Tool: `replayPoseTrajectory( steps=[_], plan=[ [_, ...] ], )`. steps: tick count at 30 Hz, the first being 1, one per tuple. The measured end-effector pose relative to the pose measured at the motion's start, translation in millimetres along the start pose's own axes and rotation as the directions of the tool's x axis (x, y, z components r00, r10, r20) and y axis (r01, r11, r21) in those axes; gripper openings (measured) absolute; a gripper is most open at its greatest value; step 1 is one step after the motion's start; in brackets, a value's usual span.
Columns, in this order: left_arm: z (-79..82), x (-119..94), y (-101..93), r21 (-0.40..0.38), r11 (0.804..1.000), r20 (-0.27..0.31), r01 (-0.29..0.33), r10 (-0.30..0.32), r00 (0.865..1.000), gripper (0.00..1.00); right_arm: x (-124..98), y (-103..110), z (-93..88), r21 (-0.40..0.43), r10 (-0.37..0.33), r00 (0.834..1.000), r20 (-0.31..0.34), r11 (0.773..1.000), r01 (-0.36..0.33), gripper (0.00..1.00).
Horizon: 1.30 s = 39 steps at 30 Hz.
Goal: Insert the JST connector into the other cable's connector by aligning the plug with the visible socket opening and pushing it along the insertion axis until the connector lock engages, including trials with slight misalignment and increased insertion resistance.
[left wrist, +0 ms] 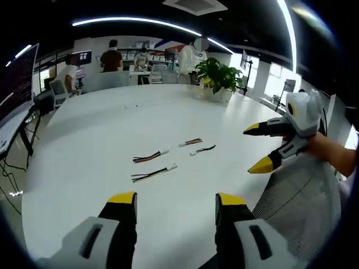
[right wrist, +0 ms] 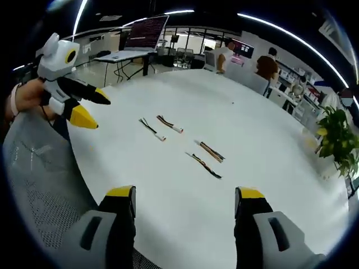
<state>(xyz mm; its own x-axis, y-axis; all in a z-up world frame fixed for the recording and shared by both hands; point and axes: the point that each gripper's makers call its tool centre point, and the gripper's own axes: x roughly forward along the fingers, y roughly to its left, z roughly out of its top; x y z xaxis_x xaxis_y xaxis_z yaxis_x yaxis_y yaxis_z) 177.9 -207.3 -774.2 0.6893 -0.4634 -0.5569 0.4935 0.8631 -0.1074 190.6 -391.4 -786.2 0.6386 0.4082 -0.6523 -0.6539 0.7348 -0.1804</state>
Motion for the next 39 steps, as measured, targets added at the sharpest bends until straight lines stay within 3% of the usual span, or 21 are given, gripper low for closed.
replayPoseTrajectory(
  steps=[4,13,30,35,39],
  plan=[
    [-0.7,0.2,-0.2,0.004,1.0,-0.003,0.002,-0.002,1.0,0.53,1.2,4.0,0.8,-0.01,0.016,1.0,-0.001,1.0,-0.016,0.7],
    [-2.7,1.0,-2.0,0.008,1.0,-0.016,0.012,-0.011,1.0,0.53,-0.1,-3.4,2.0,0.097,0.024,1.0,0.018,0.995,-0.025,0.69],
    [-5.0,2.6,-3.5,-0.015,0.999,-0.025,0.028,-0.029,0.999,0.54,-0.6,-5.1,3.6,0.119,0.021,0.999,0.026,0.993,-0.024,0.69],
    [-2.2,1.9,-5.2,0.009,1.0,-0.017,0.026,-0.026,1.0,0.54,-0.6,4.3,7.7,0.265,0.101,0.992,0.07,0.957,-0.116,0.71],
    [-0.4,2.4,-10.1,-0.03,0.998,-0.005,0.058,-0.058,0.998,0.57,-4.2,0.7,15.7,0.284,0.1,0.987,0.122,0.95,-0.132,0.72]
  ],
)
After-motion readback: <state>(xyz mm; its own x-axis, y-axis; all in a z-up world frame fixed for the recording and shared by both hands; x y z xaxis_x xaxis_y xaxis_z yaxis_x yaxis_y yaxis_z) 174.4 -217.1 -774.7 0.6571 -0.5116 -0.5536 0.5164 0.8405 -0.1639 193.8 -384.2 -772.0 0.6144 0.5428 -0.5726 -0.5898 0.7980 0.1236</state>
